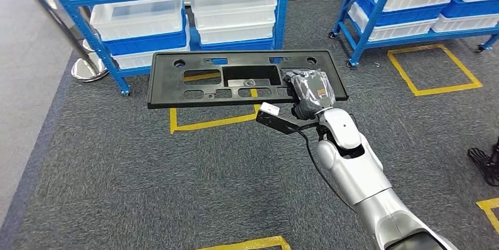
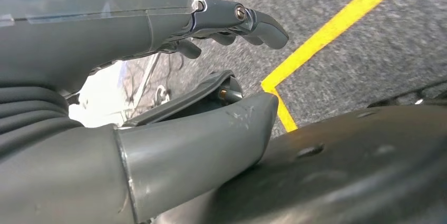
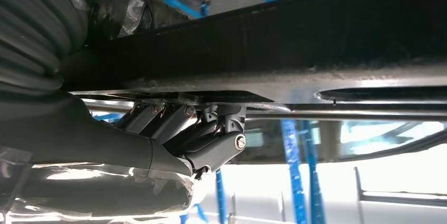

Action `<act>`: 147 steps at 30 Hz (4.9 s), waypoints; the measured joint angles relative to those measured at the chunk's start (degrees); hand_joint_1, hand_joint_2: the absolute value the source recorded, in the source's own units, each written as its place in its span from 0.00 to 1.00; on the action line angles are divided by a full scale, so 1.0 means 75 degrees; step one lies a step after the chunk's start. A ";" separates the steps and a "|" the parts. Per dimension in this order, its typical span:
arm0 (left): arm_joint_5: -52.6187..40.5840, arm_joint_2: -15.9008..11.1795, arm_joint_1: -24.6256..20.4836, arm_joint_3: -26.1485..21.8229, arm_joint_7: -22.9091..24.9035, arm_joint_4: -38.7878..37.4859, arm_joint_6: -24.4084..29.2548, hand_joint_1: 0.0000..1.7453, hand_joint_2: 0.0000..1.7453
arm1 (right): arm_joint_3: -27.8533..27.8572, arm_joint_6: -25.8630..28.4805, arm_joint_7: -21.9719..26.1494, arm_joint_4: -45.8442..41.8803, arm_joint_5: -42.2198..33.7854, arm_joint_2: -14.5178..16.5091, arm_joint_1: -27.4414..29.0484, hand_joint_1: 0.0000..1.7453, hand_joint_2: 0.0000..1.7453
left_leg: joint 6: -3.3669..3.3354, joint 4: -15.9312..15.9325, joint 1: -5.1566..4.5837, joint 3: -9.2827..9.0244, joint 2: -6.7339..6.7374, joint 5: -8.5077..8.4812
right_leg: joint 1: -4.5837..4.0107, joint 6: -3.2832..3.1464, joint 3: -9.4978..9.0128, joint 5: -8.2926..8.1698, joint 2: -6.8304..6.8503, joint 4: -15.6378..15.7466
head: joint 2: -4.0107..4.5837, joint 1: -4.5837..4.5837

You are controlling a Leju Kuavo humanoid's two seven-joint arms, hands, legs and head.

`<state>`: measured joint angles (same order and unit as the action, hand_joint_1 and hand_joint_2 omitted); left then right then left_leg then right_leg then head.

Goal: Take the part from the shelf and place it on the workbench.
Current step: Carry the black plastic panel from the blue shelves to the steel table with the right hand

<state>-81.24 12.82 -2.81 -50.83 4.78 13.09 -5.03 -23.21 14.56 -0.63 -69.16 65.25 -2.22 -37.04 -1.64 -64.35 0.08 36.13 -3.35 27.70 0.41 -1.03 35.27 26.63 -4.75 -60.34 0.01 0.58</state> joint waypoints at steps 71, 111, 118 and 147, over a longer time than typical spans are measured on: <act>0.0275 0.0021 -0.0029 -0.0368 -0.0083 -0.0029 -0.0021 0.00 1.00 | -0.0172 -0.0014 -0.0184 0.0467 -0.0519 0.0515 -0.0357 1.00 1.00 | -0.0091 0.0729 0.0093 -0.0413 0.0169 -0.0085 | 0.0024 0.0339 0.0442 -0.0073 0.0056 -0.0277 | 0.0002 0.0048; 0.1103 0.0065 -0.0067 -0.1277 -0.0013 -0.0052 0.0013 0.00 1.00 | -0.1083 -0.0220 0.0280 0.1863 -0.1207 0.1415 -0.1368 1.00 1.00 | -0.0036 0.0694 0.0022 -0.0345 0.0947 -0.0086 | -0.0092 0.0206 0.0215 -0.0165 0.1025 -0.0128 | 0.0002 0.0069; 0.0843 0.0043 -0.0095 -0.1277 -0.0009 -0.0050 -0.0048 0.00 1.00 | -0.1083 -0.0152 0.0084 0.1819 -0.1102 0.1212 -0.1457 1.00 1.00 | 0.0162 -0.0054 0.0021 -0.0145 0.0694 0.0499 | -0.0052 -0.0042 -0.0011 -0.0263 0.0688 0.0288 | 0.0001 0.0061; -0.0325 -0.0025 0.0018 -0.0241 -0.0082 -0.0051 -0.0176 0.00 1.00 | 0.1025 -0.0472 -0.0155 -0.1068 -0.0449 -0.1963 0.0423 1.00 1.00 | -0.0010 0.0496 -0.0118 -0.0408 0.0917 0.0211 | -0.0054 0.0065 0.0069 -0.0252 0.0871 0.0220 | 0.0000 0.0080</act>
<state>-83.67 12.63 -2.68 -52.64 4.16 12.71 -6.35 -15.52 11.02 -1.79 -77.17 61.88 -16.94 -33.87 -1.71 -60.63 -0.80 33.07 3.53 29.28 0.01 -0.54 35.78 24.74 1.78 -58.69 0.01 1.18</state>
